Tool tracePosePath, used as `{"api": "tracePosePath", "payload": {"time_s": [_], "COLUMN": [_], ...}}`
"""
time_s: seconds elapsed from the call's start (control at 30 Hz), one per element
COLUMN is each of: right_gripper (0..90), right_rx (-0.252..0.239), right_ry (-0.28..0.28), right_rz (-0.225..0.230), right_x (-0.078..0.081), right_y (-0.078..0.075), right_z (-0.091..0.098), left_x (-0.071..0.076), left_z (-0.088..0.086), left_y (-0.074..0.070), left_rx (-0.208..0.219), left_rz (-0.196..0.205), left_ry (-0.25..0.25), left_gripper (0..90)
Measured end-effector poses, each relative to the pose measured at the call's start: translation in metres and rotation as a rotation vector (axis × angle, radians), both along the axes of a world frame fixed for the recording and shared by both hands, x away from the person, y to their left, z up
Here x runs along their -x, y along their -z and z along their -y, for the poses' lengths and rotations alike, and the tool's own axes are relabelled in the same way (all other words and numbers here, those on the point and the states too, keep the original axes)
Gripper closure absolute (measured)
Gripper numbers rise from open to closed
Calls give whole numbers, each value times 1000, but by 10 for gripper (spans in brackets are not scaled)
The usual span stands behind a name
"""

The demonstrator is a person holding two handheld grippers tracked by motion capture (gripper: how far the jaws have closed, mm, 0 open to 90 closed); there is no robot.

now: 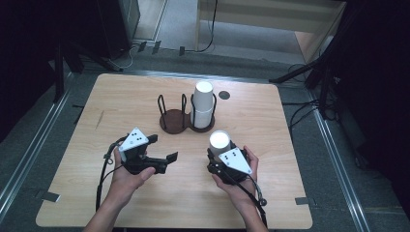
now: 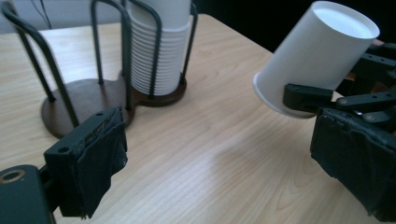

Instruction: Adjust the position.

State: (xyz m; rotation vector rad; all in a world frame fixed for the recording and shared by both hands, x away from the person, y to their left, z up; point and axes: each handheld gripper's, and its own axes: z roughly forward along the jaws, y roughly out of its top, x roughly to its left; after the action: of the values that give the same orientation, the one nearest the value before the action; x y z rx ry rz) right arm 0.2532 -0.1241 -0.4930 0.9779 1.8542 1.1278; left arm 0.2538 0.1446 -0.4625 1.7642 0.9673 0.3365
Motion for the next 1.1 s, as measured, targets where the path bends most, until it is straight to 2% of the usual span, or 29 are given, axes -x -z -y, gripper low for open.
{"api": "tracePosePath", "payload": {"time_s": [0.1, 0.2, 0.4, 0.5, 0.73, 0.93, 1.1], "right_gripper": [293, 294, 296, 297, 301, 304, 306], "right_rx": [44, 100, 194, 237, 295, 345, 405], "right_ry": [-20, -28, -52, -63, -73, -95, -108], "right_rz": [16, 40, 97, 123, 160, 191, 231], "right_x": [2, 4, 11, 13, 16, 19, 23], "right_y": [5, 10, 16, 19, 23, 27, 31], "right_z": [-9, -17, -27, -31, -36, -41, -45], "left_x": [0, 1, 2, 2, 5, 6, 6], "left_z": [8, 15, 19, 20, 28, 31, 33], "left_y": [2, 4, 6, 5, 6, 6, 6], "left_rx": [2, -13, -20, -14, -12, -21, -30], "left_rz": [-14, -11, -21, -22, -29, -21, -21], "left_ry": [28, 40, 68, 82, 130, 128, 135], "left_gripper": [52, 66, 80, 116, 134, 143, 152]}}
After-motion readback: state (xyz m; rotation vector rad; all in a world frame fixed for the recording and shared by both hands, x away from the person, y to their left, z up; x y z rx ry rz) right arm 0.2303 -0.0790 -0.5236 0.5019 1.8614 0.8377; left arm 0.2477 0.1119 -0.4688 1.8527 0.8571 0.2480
